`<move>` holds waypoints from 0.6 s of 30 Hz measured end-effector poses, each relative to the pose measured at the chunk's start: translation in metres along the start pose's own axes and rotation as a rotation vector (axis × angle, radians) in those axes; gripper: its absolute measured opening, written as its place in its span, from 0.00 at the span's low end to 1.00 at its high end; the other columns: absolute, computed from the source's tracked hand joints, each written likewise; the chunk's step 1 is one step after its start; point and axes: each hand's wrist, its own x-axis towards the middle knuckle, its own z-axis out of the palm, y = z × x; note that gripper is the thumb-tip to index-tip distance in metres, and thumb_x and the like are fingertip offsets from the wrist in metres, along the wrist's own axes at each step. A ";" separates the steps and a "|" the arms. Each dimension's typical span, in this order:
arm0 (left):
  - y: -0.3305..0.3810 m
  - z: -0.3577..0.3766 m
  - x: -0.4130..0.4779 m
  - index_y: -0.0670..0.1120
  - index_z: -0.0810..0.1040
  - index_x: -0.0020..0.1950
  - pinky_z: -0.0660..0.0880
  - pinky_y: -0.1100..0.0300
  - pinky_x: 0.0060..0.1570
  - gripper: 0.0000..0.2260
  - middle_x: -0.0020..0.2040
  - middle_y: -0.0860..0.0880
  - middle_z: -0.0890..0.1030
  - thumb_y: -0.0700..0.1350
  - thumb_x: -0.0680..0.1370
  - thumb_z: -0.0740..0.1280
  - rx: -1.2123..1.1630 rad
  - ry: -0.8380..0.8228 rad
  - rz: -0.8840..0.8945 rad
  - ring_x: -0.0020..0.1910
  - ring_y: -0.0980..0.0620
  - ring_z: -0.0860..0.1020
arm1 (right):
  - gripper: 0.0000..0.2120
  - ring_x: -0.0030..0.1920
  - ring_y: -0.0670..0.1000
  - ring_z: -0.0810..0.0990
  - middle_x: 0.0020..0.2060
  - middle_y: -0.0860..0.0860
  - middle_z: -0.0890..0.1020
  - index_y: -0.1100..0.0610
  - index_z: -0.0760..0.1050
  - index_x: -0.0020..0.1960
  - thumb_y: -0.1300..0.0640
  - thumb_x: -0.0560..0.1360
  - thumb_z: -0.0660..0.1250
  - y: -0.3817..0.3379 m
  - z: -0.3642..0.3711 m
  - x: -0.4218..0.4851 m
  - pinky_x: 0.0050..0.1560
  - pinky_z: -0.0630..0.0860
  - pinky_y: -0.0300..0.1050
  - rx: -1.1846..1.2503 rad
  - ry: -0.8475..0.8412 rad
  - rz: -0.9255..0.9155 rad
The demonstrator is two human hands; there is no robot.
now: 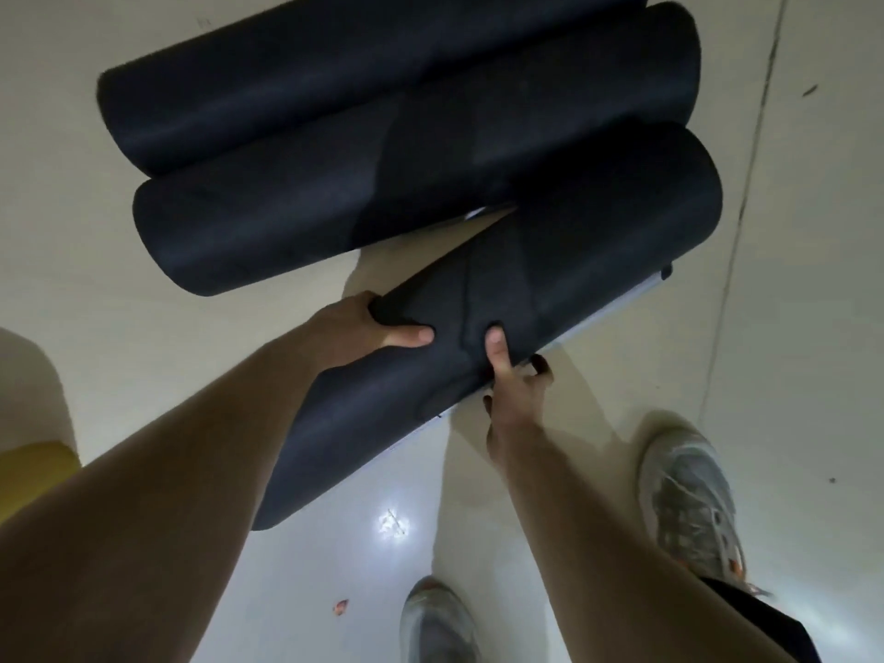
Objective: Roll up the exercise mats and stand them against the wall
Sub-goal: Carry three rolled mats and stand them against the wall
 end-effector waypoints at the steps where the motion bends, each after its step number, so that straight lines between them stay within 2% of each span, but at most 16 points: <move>1: -0.001 0.000 0.000 0.53 0.68 0.74 0.74 0.48 0.59 0.56 0.66 0.48 0.76 0.80 0.53 0.71 -0.019 0.000 0.004 0.58 0.45 0.76 | 0.67 0.64 0.55 0.79 0.69 0.54 0.76 0.56 0.59 0.78 0.34 0.49 0.86 0.001 0.002 -0.001 0.65 0.78 0.51 0.036 0.021 -0.001; 3: -0.001 0.000 -0.004 0.53 0.68 0.74 0.75 0.45 0.62 0.55 0.67 0.48 0.76 0.80 0.53 0.70 -0.042 0.015 0.025 0.60 0.44 0.77 | 0.69 0.65 0.56 0.79 0.69 0.55 0.77 0.60 0.60 0.78 0.32 0.47 0.85 0.000 0.003 -0.005 0.65 0.76 0.50 0.050 0.026 0.005; 4: -0.001 0.001 -0.009 0.54 0.69 0.74 0.75 0.45 0.63 0.54 0.67 0.48 0.76 0.80 0.53 0.70 -0.055 0.021 0.033 0.61 0.44 0.77 | 0.65 0.64 0.56 0.80 0.68 0.54 0.79 0.60 0.65 0.76 0.32 0.49 0.85 -0.001 0.001 -0.008 0.65 0.77 0.51 0.031 -0.011 0.004; 6: -0.004 0.009 -0.021 0.55 0.70 0.73 0.74 0.46 0.63 0.53 0.66 0.50 0.77 0.79 0.53 0.69 -0.102 0.021 0.032 0.61 0.45 0.77 | 0.51 0.61 0.55 0.82 0.63 0.51 0.83 0.52 0.73 0.72 0.35 0.54 0.83 0.001 -0.005 -0.020 0.64 0.79 0.58 -0.018 -0.119 0.016; 8: -0.014 0.024 -0.041 0.57 0.73 0.68 0.74 0.50 0.60 0.47 0.63 0.53 0.78 0.79 0.54 0.71 -0.193 -0.005 0.045 0.58 0.49 0.78 | 0.44 0.61 0.55 0.83 0.63 0.48 0.83 0.46 0.73 0.71 0.40 0.58 0.84 0.009 -0.014 -0.041 0.63 0.79 0.65 -0.061 -0.215 0.002; 10: -0.029 0.042 -0.075 0.58 0.76 0.64 0.74 0.55 0.59 0.42 0.60 0.57 0.81 0.77 0.56 0.74 -0.332 -0.023 0.076 0.56 0.54 0.80 | 0.42 0.64 0.57 0.82 0.65 0.50 0.83 0.47 0.74 0.71 0.44 0.61 0.86 0.020 -0.022 -0.067 0.65 0.77 0.68 -0.118 -0.244 -0.092; 13: -0.053 0.054 -0.149 0.60 0.75 0.62 0.74 0.61 0.50 0.38 0.56 0.59 0.81 0.72 0.56 0.76 -0.516 0.021 0.023 0.54 0.58 0.79 | 0.44 0.65 0.55 0.82 0.65 0.52 0.83 0.51 0.74 0.71 0.49 0.59 0.87 0.028 -0.030 -0.125 0.68 0.76 0.63 -0.142 -0.215 -0.174; 15: -0.068 0.053 -0.201 0.60 0.74 0.63 0.75 0.60 0.48 0.39 0.55 0.58 0.81 0.73 0.55 0.73 -0.590 0.042 -0.043 0.52 0.57 0.80 | 0.46 0.63 0.50 0.83 0.63 0.47 0.84 0.48 0.74 0.70 0.45 0.56 0.87 0.024 -0.027 -0.171 0.67 0.78 0.59 -0.266 -0.192 -0.187; 18: -0.094 0.037 -0.278 0.54 0.76 0.65 0.79 0.50 0.59 0.43 0.57 0.52 0.83 0.74 0.55 0.73 -0.762 0.098 -0.095 0.54 0.51 0.82 | 0.48 0.60 0.47 0.83 0.59 0.41 0.84 0.40 0.73 0.68 0.34 0.50 0.85 0.012 -0.006 -0.242 0.64 0.79 0.55 -0.496 -0.225 -0.196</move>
